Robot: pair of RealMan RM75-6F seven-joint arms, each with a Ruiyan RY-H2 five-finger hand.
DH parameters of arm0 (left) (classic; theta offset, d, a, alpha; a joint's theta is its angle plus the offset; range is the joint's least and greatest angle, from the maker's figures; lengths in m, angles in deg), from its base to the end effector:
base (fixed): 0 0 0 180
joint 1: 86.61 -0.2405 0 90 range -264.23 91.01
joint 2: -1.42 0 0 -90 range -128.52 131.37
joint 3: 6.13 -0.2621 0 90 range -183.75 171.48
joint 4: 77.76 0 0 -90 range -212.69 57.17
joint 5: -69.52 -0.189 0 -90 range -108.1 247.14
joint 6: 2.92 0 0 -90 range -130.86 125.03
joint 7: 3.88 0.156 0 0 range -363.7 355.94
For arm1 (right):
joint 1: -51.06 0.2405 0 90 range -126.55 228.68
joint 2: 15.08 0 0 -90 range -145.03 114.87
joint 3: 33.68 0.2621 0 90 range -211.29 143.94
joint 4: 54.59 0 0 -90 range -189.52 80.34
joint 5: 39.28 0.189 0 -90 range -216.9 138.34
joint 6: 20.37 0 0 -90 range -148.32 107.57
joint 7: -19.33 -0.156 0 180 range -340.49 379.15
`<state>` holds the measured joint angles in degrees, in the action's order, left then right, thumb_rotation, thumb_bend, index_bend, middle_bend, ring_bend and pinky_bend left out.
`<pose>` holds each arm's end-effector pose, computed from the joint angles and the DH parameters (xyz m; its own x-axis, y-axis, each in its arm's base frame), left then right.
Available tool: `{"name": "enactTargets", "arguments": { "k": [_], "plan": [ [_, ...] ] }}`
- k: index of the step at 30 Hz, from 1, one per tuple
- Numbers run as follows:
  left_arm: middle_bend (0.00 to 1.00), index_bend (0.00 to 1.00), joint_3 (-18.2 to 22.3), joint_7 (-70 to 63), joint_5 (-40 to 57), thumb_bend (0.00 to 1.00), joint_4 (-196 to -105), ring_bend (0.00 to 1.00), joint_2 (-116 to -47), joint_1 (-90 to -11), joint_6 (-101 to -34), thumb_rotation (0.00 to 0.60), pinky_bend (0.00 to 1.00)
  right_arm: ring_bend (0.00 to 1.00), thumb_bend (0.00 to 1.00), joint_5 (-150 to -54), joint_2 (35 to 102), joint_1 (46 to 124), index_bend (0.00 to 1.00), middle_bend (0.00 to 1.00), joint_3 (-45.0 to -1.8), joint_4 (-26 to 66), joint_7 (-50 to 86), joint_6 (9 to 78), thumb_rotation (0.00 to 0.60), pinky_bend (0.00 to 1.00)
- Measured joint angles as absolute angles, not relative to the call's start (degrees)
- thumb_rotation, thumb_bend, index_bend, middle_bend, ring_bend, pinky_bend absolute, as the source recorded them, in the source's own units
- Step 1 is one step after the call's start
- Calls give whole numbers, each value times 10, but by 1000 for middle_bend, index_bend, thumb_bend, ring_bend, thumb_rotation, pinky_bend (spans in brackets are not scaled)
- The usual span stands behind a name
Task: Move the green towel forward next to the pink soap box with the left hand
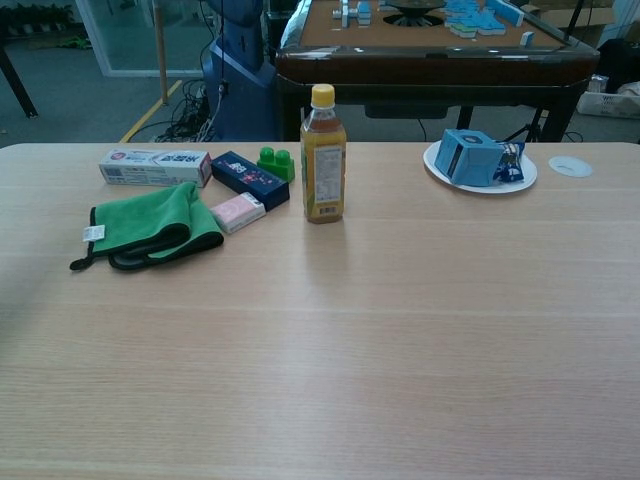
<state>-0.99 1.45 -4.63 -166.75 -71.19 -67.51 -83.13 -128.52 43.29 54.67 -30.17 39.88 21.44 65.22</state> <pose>-0.2798 0.2731 0.1410 0.3676 -0.0218 0.9297 0.9289 -0.0408 -0.3682 -0.3004 -0.1868 0.2085 0.4882 0.0146 0.8726 -0.8714 -0.0471 0.4883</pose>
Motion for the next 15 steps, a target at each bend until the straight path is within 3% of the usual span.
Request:
{"name": "enactTargets", "arguments": {
  "k": [6,15],
  "plan": [
    [0,17,-39,42,-75,227,-1717,4,-690,-746,-915,600,213,223,278,-1309,440,564,205,356,-310,393,191,635,600,268],
    [0,24,-64,66,-103,227,-1756,4,-677,-800,-958,600,198,223,278,-1323,453,577,205,356,-318,386,183,623,600,268]
  ]
}}
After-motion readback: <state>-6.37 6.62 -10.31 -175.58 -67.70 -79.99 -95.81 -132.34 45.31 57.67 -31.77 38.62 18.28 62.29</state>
